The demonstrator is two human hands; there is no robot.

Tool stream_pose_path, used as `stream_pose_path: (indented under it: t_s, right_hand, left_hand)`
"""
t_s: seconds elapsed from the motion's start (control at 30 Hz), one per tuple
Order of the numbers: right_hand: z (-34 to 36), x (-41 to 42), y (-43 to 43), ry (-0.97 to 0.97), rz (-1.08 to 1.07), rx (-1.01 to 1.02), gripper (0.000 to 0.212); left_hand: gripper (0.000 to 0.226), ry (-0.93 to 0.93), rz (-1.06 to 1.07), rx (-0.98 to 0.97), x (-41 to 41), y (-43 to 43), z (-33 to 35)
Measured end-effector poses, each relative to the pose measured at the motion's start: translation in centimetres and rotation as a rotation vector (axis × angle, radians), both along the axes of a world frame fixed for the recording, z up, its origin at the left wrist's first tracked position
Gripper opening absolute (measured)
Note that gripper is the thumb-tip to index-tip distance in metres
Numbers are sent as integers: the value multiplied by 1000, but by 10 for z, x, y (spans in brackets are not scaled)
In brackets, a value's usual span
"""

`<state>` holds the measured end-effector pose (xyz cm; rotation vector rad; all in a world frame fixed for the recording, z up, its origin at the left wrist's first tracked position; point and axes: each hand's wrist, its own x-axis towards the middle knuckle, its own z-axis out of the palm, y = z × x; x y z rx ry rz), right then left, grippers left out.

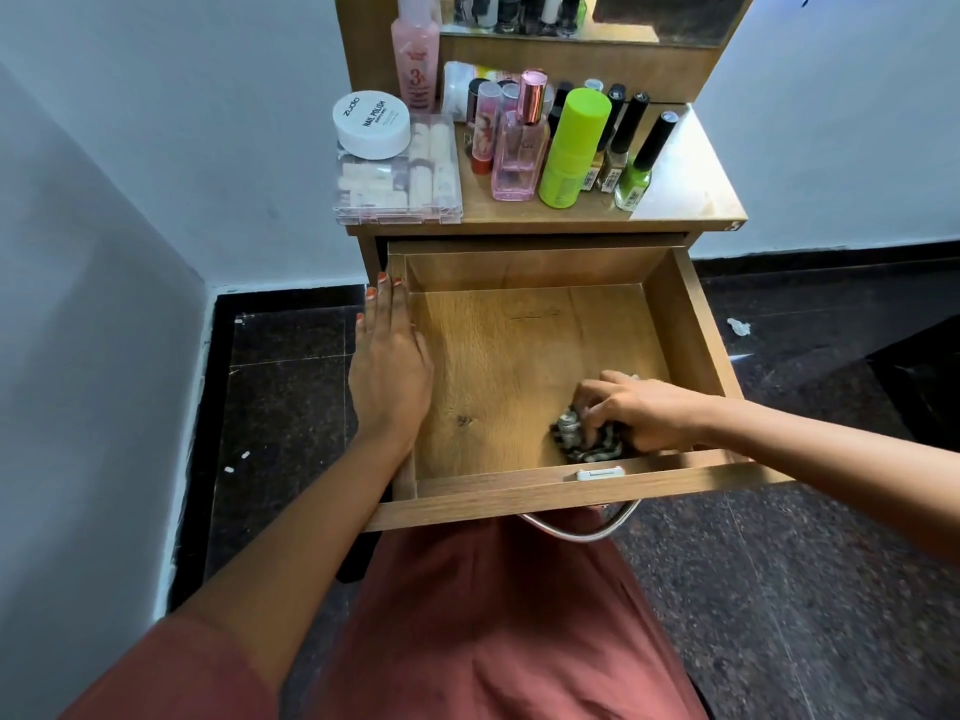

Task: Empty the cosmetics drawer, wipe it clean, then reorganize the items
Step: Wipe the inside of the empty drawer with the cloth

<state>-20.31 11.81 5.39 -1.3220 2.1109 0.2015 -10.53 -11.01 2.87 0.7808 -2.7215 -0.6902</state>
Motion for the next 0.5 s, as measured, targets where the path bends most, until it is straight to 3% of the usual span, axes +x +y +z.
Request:
stream_pose_path:
  t_s: [0.27,0.4,0.5]
  right_hand:
    - [-3,26,-39,69,37,-17,44]
    - [4,20,-14,64,-33,79,40]
    - [9,11,11,129,-59,224,50]
  left_hand:
    - [47,0,2,2,1,-2,-1]
    - [47,8,-4,3,1,-1,0]
    - [47,7,-10,7,0,1,0]
